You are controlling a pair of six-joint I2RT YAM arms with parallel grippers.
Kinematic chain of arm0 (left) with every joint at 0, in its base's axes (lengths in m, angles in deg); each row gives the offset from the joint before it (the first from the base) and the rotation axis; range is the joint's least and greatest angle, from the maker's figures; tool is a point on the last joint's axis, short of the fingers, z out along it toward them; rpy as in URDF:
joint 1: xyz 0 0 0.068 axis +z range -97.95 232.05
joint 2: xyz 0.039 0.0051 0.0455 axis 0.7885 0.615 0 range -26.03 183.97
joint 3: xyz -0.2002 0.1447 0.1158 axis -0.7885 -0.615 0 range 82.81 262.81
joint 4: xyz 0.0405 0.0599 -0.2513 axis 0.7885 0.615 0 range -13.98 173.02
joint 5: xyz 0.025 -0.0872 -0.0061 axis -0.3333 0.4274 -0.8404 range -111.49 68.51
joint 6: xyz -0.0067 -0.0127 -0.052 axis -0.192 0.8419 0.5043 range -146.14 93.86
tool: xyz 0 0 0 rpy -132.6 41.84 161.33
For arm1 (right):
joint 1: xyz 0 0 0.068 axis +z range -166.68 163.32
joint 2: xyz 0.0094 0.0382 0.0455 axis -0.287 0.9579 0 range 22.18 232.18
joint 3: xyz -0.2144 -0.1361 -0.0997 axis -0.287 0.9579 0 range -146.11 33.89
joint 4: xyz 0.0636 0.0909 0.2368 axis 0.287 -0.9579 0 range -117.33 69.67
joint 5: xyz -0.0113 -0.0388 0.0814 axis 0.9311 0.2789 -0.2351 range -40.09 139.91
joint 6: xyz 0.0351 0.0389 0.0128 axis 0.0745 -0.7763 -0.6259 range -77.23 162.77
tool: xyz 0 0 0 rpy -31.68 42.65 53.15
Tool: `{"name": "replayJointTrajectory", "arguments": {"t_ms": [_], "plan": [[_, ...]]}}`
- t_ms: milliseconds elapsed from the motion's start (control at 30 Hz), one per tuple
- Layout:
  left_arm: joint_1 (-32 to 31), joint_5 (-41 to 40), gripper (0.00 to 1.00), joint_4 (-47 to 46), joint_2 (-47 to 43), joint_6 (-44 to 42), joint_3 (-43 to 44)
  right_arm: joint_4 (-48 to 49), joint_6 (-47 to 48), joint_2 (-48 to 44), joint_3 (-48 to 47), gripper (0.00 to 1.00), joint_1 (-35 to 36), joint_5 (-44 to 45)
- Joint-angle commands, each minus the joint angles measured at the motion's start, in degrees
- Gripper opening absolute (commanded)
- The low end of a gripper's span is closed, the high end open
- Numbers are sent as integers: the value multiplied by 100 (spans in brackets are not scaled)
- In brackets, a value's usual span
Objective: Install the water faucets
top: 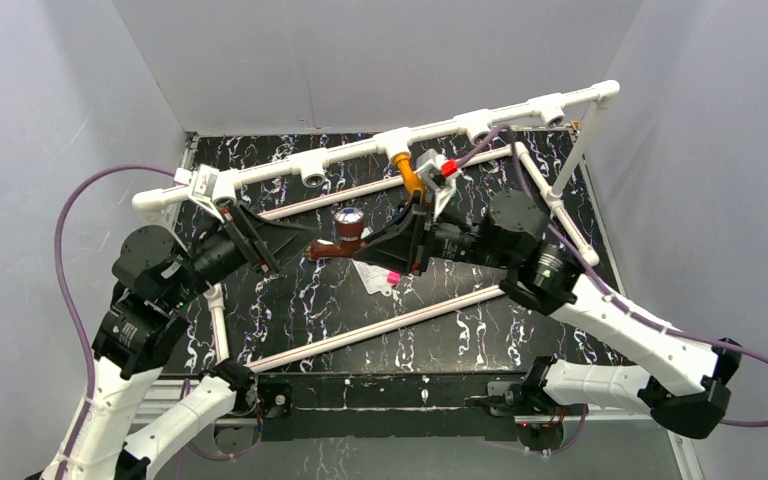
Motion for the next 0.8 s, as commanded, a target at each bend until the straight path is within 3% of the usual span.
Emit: {"name": "replayJointTrajectory", "arguments": {"t_ms": [0,400,767], "plan": [[-23,-423,67,228,479,-612,720,-804,717,-440,-744,1,27,637],[-23,-929,69,-29,1928,-1185,1993,-3328,1764,-287,-2783,1,19,2513],[-23,-1472,68,-893,2980,-1656,2343,-4552,2049,-233,-3669,1,21,4731]]}}
